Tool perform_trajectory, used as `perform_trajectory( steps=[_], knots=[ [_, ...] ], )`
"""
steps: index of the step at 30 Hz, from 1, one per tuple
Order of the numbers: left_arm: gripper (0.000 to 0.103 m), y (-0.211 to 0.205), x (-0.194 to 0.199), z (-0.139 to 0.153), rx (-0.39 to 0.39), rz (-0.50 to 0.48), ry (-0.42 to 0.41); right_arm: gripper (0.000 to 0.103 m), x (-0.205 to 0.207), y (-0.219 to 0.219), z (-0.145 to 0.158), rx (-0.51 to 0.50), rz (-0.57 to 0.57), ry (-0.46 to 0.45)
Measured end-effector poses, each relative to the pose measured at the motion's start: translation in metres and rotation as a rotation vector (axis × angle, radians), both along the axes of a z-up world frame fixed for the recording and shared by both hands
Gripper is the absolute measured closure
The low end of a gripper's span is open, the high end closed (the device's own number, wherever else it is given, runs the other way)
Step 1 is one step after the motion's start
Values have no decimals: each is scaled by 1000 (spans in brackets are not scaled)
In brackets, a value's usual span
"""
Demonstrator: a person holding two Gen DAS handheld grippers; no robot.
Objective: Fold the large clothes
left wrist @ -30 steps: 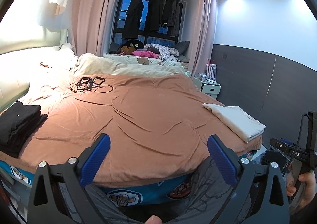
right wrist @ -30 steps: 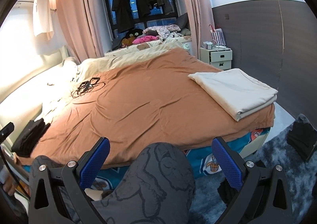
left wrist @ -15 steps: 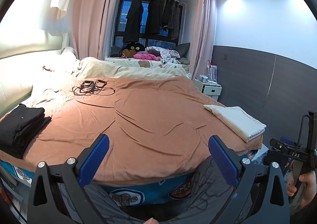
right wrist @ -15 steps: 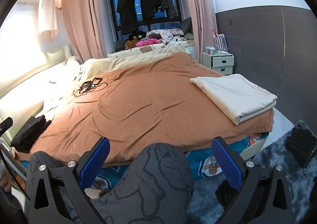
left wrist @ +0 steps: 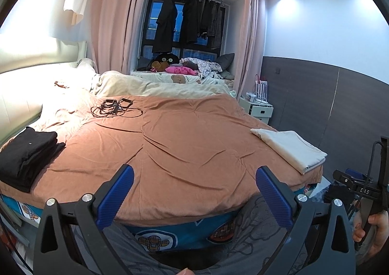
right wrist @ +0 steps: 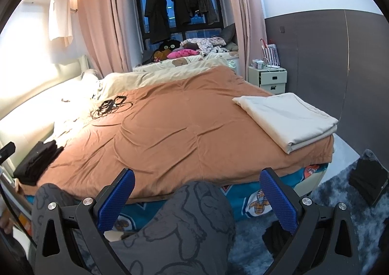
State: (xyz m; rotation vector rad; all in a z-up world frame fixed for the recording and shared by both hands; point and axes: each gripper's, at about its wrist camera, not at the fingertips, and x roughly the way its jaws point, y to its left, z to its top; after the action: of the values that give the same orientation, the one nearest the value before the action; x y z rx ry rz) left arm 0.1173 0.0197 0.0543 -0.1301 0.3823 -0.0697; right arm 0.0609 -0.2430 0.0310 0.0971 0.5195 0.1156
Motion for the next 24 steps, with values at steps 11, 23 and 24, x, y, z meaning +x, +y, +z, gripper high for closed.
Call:
perform_trajectory(
  steps=[11,23,24],
  knots=[
    [0,-9,-3,0,7,-7,2,0,-9,5,3,2,-14,-4],
    [0,-14,-6,0,8,-16,3,0,-12,8,4,5,-13,-2],
    [0,-15,-6,0,6,-19,5,0,-13,8,4,6,-14,-3]
  ],
)
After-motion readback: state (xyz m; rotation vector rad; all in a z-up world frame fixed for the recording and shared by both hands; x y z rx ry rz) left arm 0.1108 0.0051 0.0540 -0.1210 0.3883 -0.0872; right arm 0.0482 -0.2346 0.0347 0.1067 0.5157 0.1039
